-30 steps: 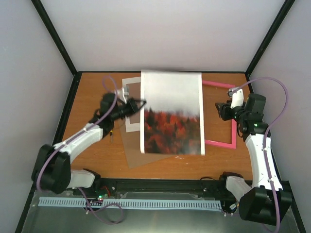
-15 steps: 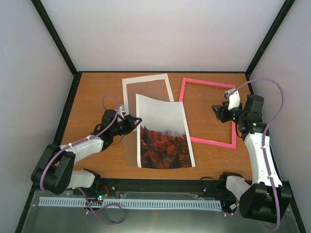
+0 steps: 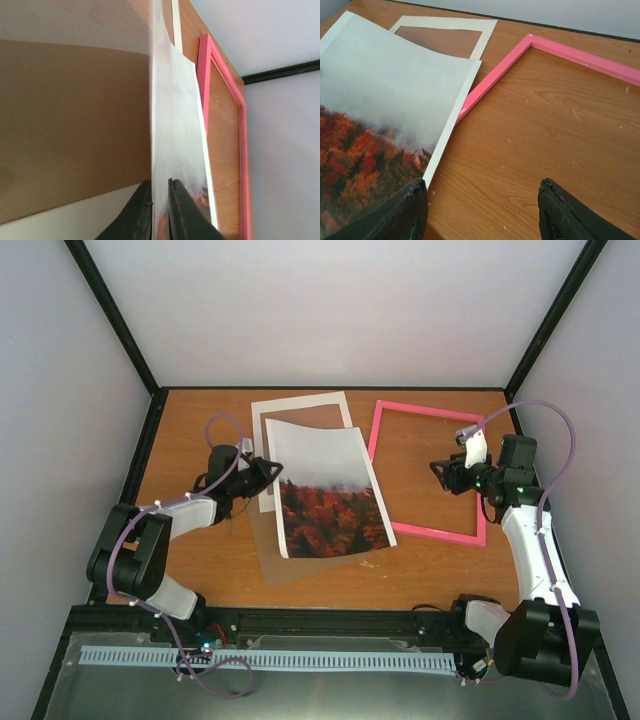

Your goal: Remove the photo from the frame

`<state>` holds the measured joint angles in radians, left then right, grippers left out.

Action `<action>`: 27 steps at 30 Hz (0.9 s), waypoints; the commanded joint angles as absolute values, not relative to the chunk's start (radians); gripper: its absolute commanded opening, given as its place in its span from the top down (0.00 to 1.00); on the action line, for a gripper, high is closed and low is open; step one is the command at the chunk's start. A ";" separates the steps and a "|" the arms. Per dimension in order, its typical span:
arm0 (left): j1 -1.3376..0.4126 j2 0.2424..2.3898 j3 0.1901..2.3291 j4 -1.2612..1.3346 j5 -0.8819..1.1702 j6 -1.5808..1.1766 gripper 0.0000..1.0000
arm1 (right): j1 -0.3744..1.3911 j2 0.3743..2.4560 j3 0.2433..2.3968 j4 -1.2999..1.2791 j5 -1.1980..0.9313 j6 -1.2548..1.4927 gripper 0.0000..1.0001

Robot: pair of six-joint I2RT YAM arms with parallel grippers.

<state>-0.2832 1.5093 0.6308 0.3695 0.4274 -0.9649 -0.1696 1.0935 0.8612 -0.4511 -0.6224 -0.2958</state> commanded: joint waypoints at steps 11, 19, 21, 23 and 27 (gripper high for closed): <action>-0.264 1.471 0.675 0.185 0.374 -0.797 0.54 | -0.174 1.156 0.874 -0.478 -0.663 -0.316 0.42; -0.258 1.402 0.672 0.081 0.303 -0.750 0.47 | -0.174 1.150 0.874 -0.481 -0.665 -0.319 0.42; -0.255 1.389 0.669 0.062 0.302 -0.751 0.47 | -0.175 1.147 0.873 -0.482 -0.668 -0.319 0.42; -0.255 1.374 0.671 0.032 0.306 -0.750 0.46 | -0.175 1.147 0.874 -0.483 -0.671 -0.321 0.42; -0.255 1.320 0.677 -0.041 0.304 -0.746 0.46 | -0.174 1.149 0.877 -0.486 -0.677 -0.322 0.42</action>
